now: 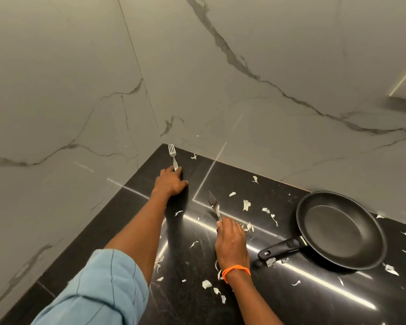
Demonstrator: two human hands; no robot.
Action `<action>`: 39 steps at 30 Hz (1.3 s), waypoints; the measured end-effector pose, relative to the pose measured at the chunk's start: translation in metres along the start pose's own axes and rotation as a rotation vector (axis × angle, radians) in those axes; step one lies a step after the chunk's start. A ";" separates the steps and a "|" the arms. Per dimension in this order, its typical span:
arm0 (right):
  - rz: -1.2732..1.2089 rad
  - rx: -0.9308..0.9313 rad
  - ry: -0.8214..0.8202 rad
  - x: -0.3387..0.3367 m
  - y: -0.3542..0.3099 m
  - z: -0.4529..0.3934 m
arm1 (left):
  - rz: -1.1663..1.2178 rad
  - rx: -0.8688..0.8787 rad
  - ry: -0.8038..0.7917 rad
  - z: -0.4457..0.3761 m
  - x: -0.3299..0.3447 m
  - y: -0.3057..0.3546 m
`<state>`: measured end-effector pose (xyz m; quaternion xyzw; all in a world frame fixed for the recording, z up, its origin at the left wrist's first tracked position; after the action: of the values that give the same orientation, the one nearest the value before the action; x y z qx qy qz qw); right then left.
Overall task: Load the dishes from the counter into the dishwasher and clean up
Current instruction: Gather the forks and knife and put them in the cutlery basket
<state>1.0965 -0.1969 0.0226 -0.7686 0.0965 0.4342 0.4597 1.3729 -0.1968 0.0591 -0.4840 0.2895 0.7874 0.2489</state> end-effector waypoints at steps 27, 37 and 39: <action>0.059 0.039 0.026 -0.003 0.009 -0.002 | 0.266 -0.092 0.000 0.015 0.026 0.023; 0.016 0.060 0.021 -0.001 0.008 -0.010 | 0.202 -0.036 -0.238 0.088 0.046 0.033; -0.029 0.083 -0.002 0.000 0.003 -0.012 | 0.237 -0.031 -0.253 0.112 0.053 0.027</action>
<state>1.1017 -0.2084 0.0230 -0.7498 0.1029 0.4242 0.4973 1.2640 -0.1324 0.0578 -0.3470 0.2988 0.8703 0.1812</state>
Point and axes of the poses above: each hand's wrist, its own z-axis away from the middle knuckle, its own x-axis out of the palm, y = z × x, the point moved 6 cm from there along -z, towards the middle knuckle, and after that the axes turned 6 degrees about -y, right-handed, at the moved point
